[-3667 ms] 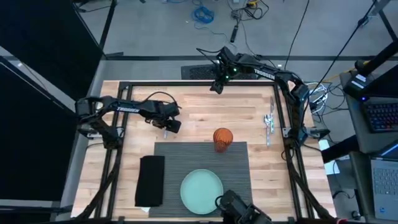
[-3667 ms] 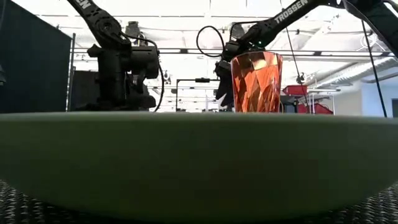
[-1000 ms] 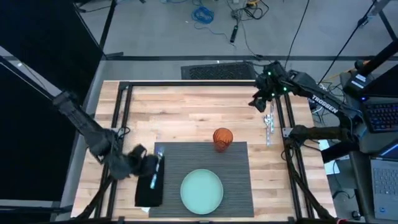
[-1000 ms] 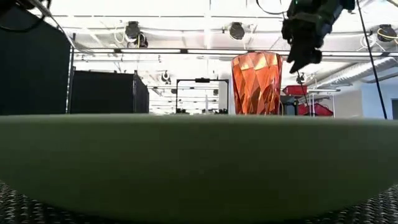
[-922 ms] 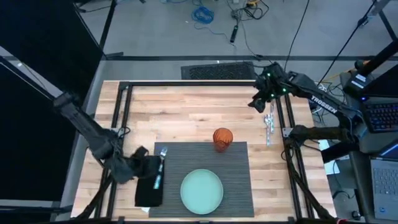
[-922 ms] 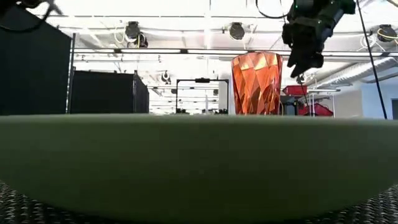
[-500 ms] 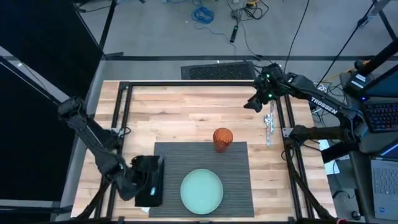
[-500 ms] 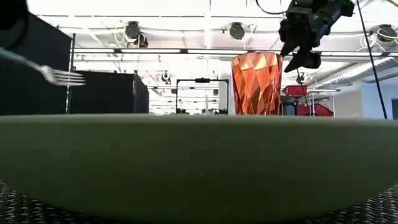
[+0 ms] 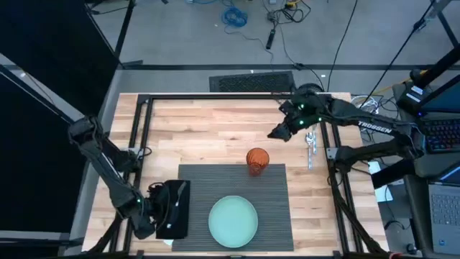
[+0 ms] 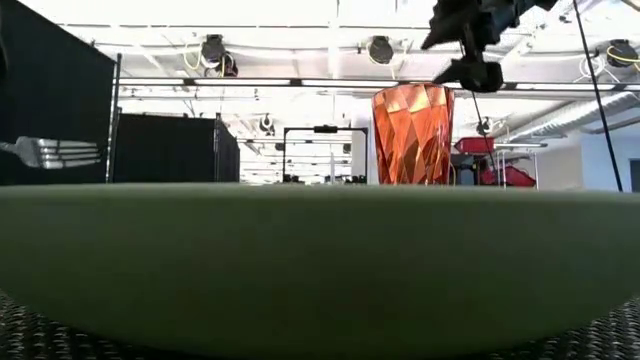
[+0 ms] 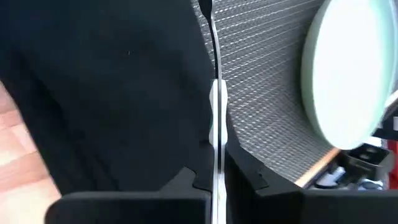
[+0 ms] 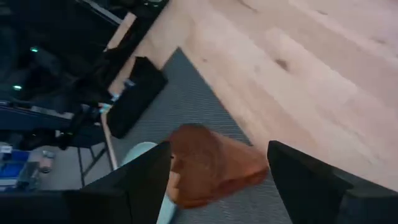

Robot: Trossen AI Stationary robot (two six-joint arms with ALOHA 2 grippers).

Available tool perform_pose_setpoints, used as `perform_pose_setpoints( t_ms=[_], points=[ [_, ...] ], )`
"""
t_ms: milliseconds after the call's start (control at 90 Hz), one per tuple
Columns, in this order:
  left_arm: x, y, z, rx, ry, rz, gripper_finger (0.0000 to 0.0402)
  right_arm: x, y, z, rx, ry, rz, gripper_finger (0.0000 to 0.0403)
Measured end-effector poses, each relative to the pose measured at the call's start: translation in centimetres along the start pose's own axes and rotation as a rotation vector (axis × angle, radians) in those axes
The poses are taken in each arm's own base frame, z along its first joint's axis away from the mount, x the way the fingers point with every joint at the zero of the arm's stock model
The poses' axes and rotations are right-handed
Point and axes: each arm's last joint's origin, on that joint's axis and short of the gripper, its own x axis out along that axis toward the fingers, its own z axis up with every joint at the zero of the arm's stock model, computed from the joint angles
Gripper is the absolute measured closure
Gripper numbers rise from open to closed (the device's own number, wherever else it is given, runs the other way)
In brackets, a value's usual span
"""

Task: Set table place
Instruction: Put the blue fork on top of the black napkin

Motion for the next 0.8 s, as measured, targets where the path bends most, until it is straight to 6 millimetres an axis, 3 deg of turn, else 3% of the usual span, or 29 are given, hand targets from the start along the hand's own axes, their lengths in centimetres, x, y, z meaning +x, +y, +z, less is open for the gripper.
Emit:
perform_pose_setpoints(
  t_ms=[211,444,800],
  points=[
    [2.3,0.0,-0.4,-0.007,-0.002,0.063,0.0401,0.7,2.0,-1.2,0.002,0.03,0.055,0.0149],
    [3.9,-0.3,0.7,-0.046,-0.056,0.108,0.0401,0.9,2.5,-1.8,-0.028,0.06,0.075,0.0149],
    [4.2,-1.1,1.0,-0.089,-0.03,0.099,0.0401,-0.2,2.4,-2.5,-0.073,0.116,0.096,0.0149]
  ],
)
